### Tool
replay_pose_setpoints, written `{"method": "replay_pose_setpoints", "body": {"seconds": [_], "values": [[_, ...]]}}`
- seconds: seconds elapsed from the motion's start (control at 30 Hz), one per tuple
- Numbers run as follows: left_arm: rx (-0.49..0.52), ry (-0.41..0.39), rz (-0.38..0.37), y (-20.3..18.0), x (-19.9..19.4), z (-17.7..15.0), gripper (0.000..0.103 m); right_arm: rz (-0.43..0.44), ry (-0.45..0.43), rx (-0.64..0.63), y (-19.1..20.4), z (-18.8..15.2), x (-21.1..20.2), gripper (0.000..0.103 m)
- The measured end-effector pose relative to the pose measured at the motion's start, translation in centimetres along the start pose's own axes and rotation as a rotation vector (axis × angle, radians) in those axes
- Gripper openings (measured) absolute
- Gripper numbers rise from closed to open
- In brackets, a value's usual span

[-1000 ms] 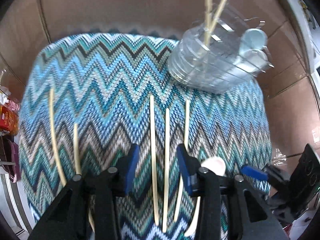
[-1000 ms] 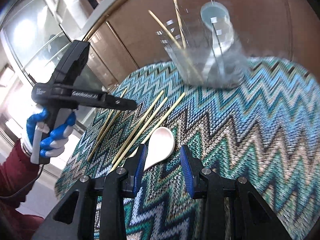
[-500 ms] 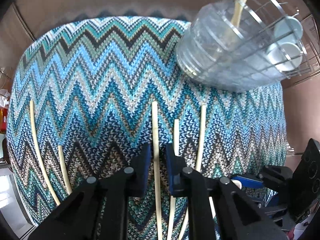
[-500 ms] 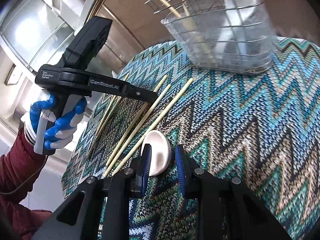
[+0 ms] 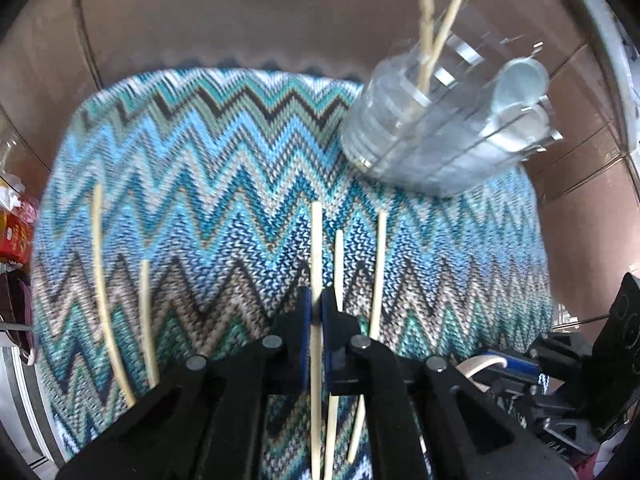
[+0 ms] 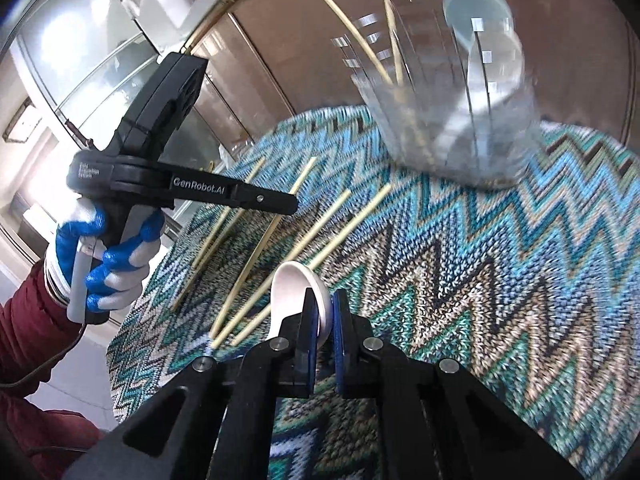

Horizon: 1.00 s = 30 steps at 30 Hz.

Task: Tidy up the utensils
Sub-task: 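Grasp the white spoon with the right tool while the left tool grasps a chopstick, then lower the spoon into the clear holder with the right tool while the left tool drops its chopstick in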

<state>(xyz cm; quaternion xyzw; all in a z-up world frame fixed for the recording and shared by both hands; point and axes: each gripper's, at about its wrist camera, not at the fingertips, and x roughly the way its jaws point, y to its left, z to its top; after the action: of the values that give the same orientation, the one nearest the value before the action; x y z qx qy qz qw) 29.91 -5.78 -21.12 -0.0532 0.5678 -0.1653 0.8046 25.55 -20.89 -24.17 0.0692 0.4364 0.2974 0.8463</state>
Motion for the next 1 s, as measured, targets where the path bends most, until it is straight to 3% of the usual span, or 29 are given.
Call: {"method": "replay_pose_setpoints", "body": {"seconds": [0.13,0.3,0.47,0.67,0.83,1.0], "values": [[0.015,-0.103,-0.016,-0.2,-4.1,-1.6,0.005,-0.070,-0.048,-0.050,2.2,0.5,-2.0,0.007],[0.037,-0.241,-0.043,-0.7,-9.6,-1.3,0.005,-0.172,-0.142,-0.085,3.8,0.9,-6.1,0.007],[0.072,-0.399,-0.073,-2.1,-14.9,-0.7,0.005,-0.318,-0.300,-0.111,5.0,3.6,-11.2,0.007],[0.074,-0.623,-0.128,-4.6,-20.6,2.8,0.005,-0.513,-0.491,-0.148,5.6,7.2,-15.6,0.007],[0.043,-0.756,-0.148,-6.9,-21.6,6.7,0.005,-0.652,-0.600,-0.210,5.8,10.6,-17.1,0.007],[0.009,-0.869,-0.050,-8.9,-18.5,9.5,0.005,-0.730,-0.635,-0.238,4.5,12.4,-16.4,0.007]]}}
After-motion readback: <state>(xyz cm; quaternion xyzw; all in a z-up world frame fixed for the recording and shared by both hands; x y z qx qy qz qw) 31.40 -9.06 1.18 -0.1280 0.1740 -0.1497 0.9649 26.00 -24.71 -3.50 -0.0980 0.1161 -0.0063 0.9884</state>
